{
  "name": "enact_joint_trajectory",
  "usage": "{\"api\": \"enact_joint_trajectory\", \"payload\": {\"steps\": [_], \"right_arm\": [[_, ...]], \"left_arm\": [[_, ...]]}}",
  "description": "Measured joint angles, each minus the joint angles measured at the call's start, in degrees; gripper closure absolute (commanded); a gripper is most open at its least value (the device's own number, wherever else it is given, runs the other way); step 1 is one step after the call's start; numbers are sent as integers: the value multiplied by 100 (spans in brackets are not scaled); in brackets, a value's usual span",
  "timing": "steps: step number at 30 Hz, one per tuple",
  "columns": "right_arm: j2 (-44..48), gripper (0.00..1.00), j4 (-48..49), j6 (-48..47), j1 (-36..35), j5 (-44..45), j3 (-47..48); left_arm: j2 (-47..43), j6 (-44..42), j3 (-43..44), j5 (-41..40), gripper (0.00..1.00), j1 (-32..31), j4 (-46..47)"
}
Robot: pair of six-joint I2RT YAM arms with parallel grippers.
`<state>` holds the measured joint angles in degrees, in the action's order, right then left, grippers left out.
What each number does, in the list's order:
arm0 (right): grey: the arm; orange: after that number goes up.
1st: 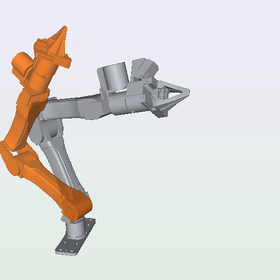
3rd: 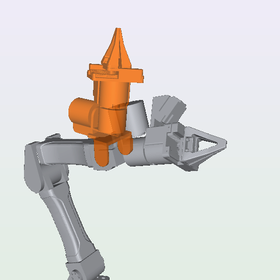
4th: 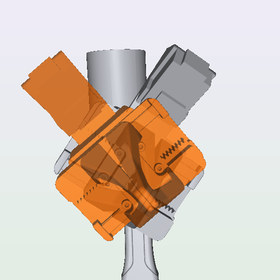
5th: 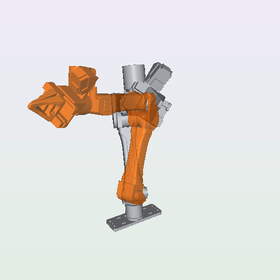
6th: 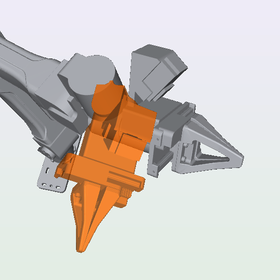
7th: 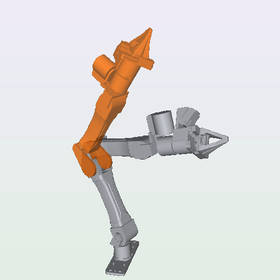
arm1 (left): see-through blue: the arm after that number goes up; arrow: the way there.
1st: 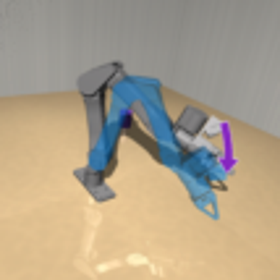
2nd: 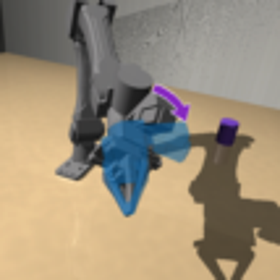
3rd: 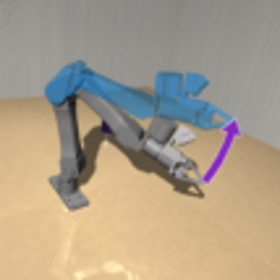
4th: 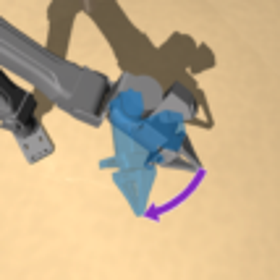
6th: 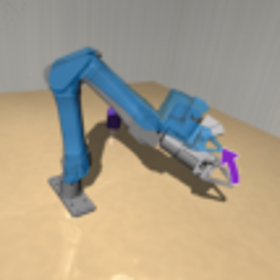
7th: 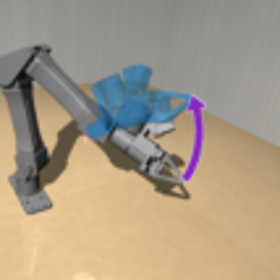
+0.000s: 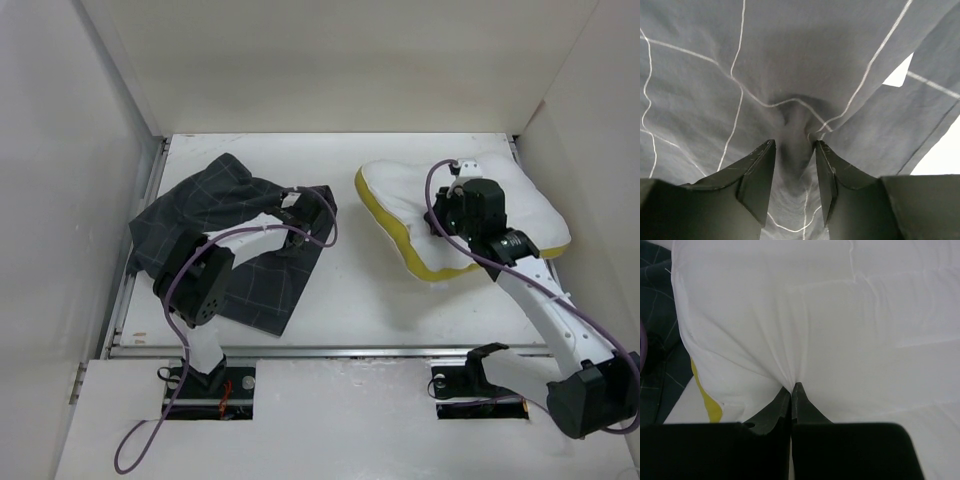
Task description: Put the pillow into the pillowcase
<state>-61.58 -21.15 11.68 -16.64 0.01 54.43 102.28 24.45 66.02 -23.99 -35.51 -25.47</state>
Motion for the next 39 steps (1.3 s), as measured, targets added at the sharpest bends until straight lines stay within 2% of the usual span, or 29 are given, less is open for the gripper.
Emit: {"api": "enact_joint_trajectory", "payload": {"steps": [3,4,8,13,24,33,39], "right_arm": [[87,100,-114,15,0,-2,-33],[111,100,-125,15,0,-7,-35],[175,100,-136,17,-57,-76,-92],[173,100,-179,13,-553,-125,-168],[439,100,-404,-66,-1932,-367,-726],[-240,100,103,-267,-2699,-990,-964],[-935,100,925,-424,-2774,-1300,-859]], "left_arm": [[9,103,-44,-24,78,0,-94],[9,116,-44,-33,88,0,-107],[9,225,-17,-103,100,0,-186],[-127,271,144,-236,100,0,-332],[-1060,291,367,-223,100,0,-446],[-1298,291,376,31,100,-4,-564],[-1764,291,372,278,100,-76,-566]]}}
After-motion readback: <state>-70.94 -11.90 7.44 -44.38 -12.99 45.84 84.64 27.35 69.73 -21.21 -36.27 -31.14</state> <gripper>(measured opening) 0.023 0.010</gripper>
